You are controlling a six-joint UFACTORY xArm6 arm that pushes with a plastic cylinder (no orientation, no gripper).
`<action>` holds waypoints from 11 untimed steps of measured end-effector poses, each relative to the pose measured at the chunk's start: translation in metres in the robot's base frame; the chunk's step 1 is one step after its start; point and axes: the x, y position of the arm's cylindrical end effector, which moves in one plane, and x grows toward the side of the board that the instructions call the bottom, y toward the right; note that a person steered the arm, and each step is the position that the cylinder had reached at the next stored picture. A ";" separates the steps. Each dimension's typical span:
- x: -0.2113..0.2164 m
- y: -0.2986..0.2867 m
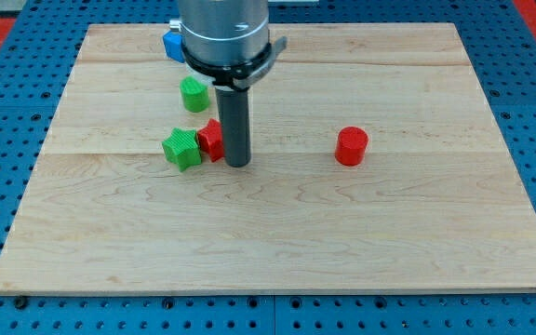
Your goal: Place the red star at the bottom of the green circle
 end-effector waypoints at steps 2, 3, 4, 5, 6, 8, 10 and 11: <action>-0.030 -0.020; -0.031 -0.007; -0.034 0.001; -0.037 0.001; -0.039 -0.003; -0.041 -0.023; -0.131 0.096; -0.194 0.097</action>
